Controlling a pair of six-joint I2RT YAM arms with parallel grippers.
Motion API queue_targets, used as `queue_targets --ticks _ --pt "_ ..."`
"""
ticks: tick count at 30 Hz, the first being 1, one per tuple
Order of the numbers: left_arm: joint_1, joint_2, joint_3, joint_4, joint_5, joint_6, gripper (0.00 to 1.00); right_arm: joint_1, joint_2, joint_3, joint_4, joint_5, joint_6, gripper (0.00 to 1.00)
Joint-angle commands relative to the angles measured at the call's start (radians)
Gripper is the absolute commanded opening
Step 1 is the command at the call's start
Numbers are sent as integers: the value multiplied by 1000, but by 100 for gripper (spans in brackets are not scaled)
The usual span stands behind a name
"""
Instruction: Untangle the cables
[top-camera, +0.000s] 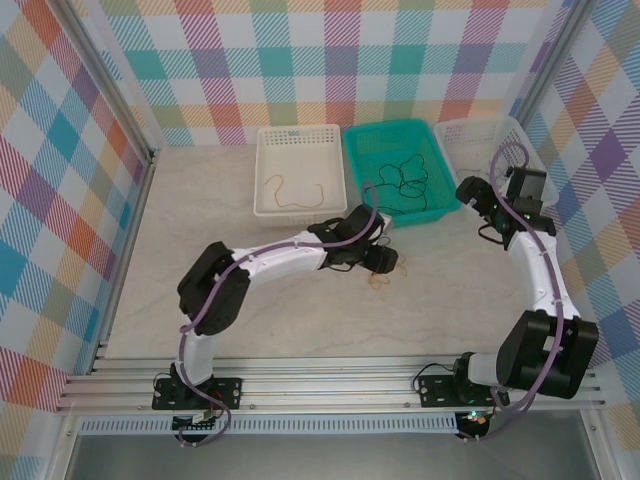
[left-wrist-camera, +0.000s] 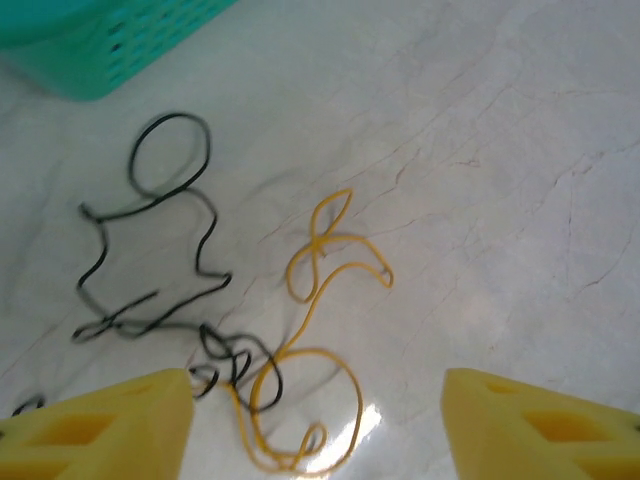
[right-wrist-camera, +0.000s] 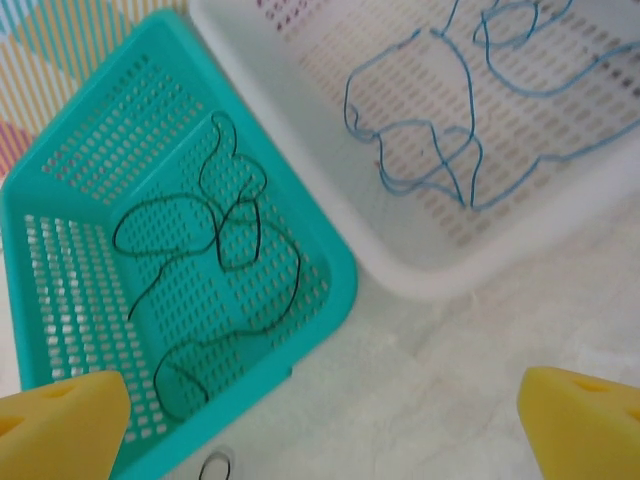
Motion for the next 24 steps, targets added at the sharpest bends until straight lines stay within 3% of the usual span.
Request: queue_targets --ticks 1,3,8,21,24 --pt "-18 67 84 -44 -16 29 57 3 -71 -54 -79 -61 -13 100" --pt "-24 110 116 -50 -27 38 55 4 -107 -90 -63 -88 -15 100" --pt "-26 185 193 -80 -44 51 39 3 -141 -110 -33 -99 -10 100" --pt "-29 350 412 -197 -94 86 20 3 -137 -90 -37 -127 -6 100" --pt "-35 336 414 -203 -103 86 8 3 -140 -67 -60 -127 -3 100"
